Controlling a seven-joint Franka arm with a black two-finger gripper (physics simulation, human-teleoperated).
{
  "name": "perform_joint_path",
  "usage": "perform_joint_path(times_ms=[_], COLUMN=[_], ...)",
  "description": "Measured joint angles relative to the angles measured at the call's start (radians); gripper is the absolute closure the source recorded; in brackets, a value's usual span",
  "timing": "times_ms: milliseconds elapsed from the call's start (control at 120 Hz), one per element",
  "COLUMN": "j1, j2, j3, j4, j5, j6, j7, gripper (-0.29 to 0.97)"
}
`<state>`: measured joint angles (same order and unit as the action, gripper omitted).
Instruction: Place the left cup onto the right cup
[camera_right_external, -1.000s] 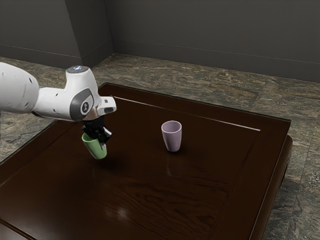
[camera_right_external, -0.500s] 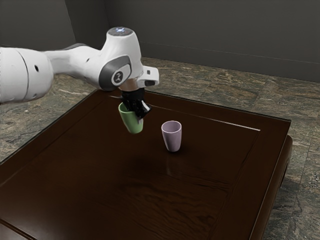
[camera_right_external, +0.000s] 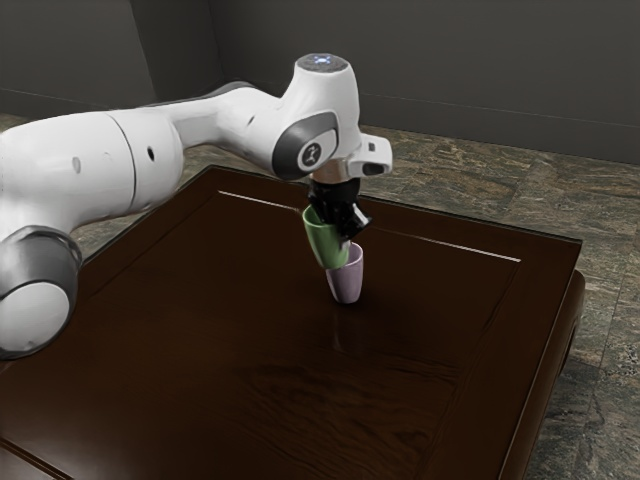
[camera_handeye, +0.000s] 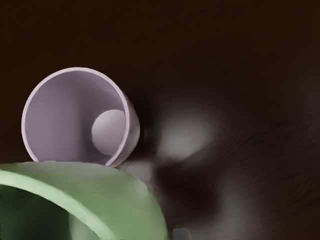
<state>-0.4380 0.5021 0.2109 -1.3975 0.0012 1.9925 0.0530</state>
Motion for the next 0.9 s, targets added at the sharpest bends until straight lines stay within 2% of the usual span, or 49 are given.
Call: perform_joint_path(times_ms=[900], j1=[0.087], j2=[0.199], j3=[-0.012], j4=[0.263], j5=[-0.008], j6=[-0.052], j7=[-0.02], gripper=[0.78])
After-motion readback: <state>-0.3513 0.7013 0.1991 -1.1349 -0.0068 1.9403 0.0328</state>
